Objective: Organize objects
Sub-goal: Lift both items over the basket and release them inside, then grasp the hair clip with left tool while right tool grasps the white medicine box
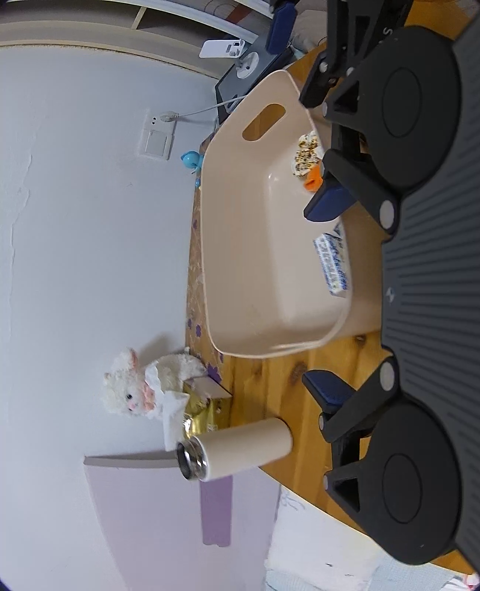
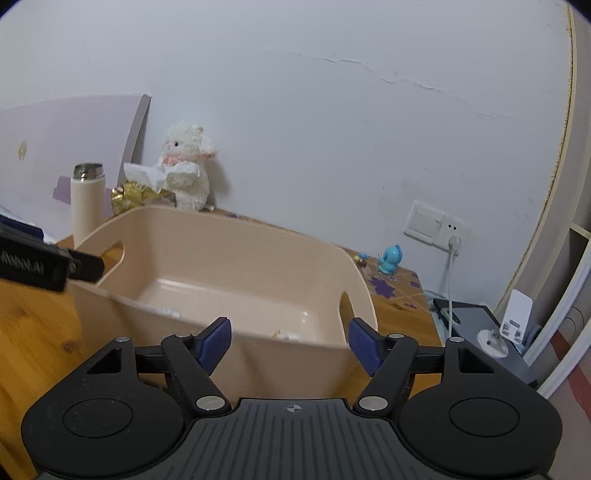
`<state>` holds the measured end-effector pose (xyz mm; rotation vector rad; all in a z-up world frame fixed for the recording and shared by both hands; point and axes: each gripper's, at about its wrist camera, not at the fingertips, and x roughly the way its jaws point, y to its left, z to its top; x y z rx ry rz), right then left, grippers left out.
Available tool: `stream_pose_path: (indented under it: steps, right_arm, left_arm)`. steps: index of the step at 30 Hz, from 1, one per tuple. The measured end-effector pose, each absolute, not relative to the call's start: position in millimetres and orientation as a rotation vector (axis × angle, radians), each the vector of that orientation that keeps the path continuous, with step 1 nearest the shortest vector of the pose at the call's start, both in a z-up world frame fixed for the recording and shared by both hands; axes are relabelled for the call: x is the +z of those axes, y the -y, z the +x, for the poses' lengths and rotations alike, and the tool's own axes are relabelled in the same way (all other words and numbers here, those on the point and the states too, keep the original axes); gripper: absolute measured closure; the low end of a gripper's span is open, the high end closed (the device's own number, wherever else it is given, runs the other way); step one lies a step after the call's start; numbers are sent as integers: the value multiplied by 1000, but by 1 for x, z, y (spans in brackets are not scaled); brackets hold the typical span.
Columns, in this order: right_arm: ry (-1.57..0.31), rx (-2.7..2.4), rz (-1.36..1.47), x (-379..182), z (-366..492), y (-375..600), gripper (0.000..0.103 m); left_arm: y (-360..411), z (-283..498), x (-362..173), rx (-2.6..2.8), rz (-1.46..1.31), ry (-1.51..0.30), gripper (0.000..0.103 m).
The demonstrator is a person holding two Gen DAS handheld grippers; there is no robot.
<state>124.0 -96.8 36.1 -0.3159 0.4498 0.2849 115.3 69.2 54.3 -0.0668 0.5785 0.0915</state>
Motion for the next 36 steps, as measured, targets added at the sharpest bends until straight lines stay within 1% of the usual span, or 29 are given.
stream_pose_path:
  steps: [6,16,26,31,36]
  right_arm:
    - [-502,294,-305,19,107,109,28]
    - [-630,314,-263,-21,100,124,28]
    - [-718,381,-264,-46,99,124,27]
    - [-739,419,-246,-54,103,121,25]
    - [-760,432,-249,-62,111,114,25]
  left_arm:
    - [-81,91,38,117,-110,-596,13]
    - [-79,82,-10,129,-68,-701,13]
    - [-67,91,-42,99,-24,-755,13]
    - [-65,101,-53,89,-47,-777,13]
    - [-64,110,-59,83,-75,-776,13]
